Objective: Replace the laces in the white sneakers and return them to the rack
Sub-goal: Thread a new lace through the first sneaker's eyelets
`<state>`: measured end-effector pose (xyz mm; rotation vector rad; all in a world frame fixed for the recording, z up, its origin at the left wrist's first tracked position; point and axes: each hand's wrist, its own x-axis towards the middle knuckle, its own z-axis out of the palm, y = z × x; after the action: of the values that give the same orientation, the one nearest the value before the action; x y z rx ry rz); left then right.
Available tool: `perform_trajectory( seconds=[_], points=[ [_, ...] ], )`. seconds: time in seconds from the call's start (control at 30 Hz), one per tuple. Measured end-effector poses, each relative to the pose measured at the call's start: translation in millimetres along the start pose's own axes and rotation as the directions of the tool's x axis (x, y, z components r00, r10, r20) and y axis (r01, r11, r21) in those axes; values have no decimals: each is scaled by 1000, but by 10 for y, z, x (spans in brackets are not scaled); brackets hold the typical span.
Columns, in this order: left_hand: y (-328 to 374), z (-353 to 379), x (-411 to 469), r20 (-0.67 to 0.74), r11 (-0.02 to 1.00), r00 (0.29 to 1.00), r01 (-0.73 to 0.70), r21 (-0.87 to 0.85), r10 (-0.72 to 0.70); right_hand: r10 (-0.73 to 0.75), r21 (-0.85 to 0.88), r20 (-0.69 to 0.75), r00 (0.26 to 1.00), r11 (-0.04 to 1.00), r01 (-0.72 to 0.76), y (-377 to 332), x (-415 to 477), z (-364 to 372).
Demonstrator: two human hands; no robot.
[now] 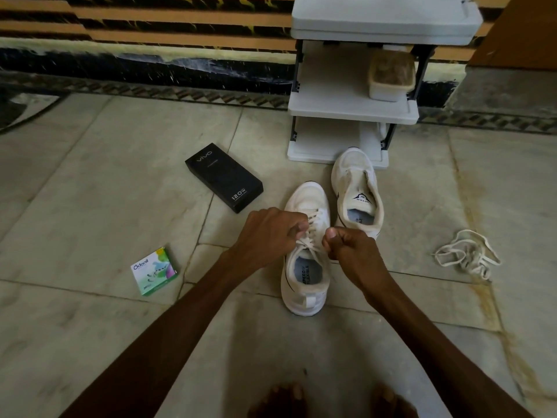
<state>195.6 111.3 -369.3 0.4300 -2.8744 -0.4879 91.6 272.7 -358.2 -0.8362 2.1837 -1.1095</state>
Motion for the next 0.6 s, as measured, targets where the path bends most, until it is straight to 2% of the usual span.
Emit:
perform_trajectory(
  seconds=[0.07,0.2,0.5,0.6],
  points=[
    [-51,58,-8,-35,997,996,-77,32,78,-68,-145,-12,998,987,65,34,-9,15],
    [-115,68,-12,-113,991,986,-118,62,124,-164,-290,-16,986,945,152,57,-37,46],
    [-103,71,-22,-176,984,972,-137,115,156,-169,-325,-49,984,935,144,55,-88,20],
    [-110,86,-15,-158,984,975,-136,114,153,-156,-395,-48,987,910,125,88,-78,28]
  ],
)
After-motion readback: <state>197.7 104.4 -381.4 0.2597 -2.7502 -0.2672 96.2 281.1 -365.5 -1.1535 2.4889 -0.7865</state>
